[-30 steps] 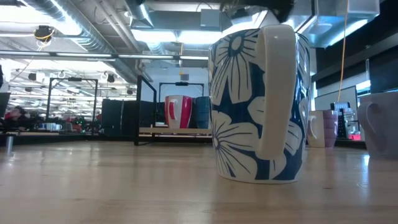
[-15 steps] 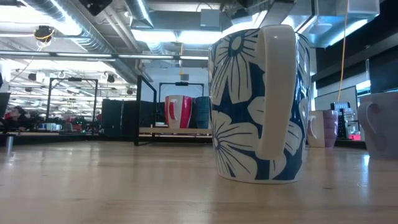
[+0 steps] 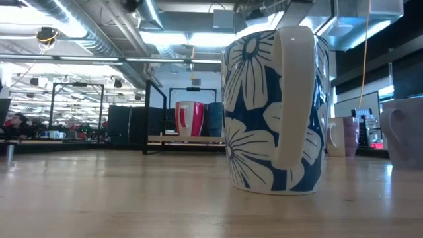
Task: Place coffee mugs
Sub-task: Put the right white mug on the shelf aligned with the red mug
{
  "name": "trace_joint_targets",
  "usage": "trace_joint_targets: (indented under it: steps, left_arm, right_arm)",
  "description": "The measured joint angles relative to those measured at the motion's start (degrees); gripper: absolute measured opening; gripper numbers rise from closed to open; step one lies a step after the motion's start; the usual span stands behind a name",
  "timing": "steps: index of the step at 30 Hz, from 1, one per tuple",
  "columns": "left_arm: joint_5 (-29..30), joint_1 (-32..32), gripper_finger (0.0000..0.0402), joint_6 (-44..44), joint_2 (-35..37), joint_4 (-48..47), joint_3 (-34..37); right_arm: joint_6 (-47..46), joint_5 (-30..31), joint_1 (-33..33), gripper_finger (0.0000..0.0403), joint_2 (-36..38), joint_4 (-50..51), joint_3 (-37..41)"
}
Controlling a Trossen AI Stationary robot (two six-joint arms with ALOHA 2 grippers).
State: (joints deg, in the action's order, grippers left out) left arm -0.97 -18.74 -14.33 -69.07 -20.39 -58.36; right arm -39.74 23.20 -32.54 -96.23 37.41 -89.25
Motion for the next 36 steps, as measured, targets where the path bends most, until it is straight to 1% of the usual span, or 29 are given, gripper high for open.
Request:
trace_joint_targets:
  steps: [3, 6, 9, 12, 16, 19, 22, 26, 29, 32, 36]
  left_arm:
    - [0.8, -1.1, 0.0132, -0.8, -6.4, 0.3, -3.8]
    - [1.1, -1.9, 0.0132, -3.9, -12.7, -0.1, -7.7]
    - [1.9, -2.6, 0.0132, -6.1, -18.3, 0.4, -12.4]
    - [3.7, -3.1, 0.0132, -6.6, -24.1, -0.3, -17.9]
    - [7.0, -3.2, 0.0132, -7.6, -31.0, -4.8, -25.4]
    - [10.4, -3.0, 0.0132, -10.9, -35.5, -8.8, -30.3]
    - [10.6, -2.8, 0.0132, -12.6, -39.3, -10.8, -34.1]
    - [11.0, -2.9, 0.0132, -13.1, -43.1, -11.2, -36.4]
    - [14.1, -2.7, 0.0132, -14.9, -44.7, -12.4, -36.4]
    - [16.8, -2.4, 0.0132, -15.0, -45.6, -13.8, -36.4]
    - [16.0, -2.0, 0.0132, -13.8, -46.7, -14.3, -36.5]
  right_arm:
    - [-4.1, 3.6, -4.5, 0.0214, 0.0, 3.6, 0.0]
    - [-8.4, 7.0, -8.9, 0.0214, 0.0, 7.1, 0.0]
    - [-12.7, 10.2, -13.0, 0.0214, 0.0, 10.7, 0.0]
    - [-16.9, 12.9, -16.4, 0.0214, -0.3, 14.0, 0.1]
    - [-21.4, 14.6, -19.6, 0.0214, -0.3, 17.1, 0.1]
    - [-23.3, 15.4, -21.4, 0.0214, -0.3, 17.7, 0.1]
    - [-24.9, 15.4, -22.7, 0.0214, -0.3, 18.0, 0.1]
    - [-26.2, 15.4, -23.8, 0.0214, -0.3, 18.1, 0.1]
    - [-27.1, 15.6, -24.2, 0.0214, -0.3, 18.1, 0.1]
    - [-27.4, 15.6, -24.2, 0.0214, -0.3, 18.1, 0.1]
    - [-27.4, 15.7, -24.5, 0.0214, -0.3, 18.1, 0.1]
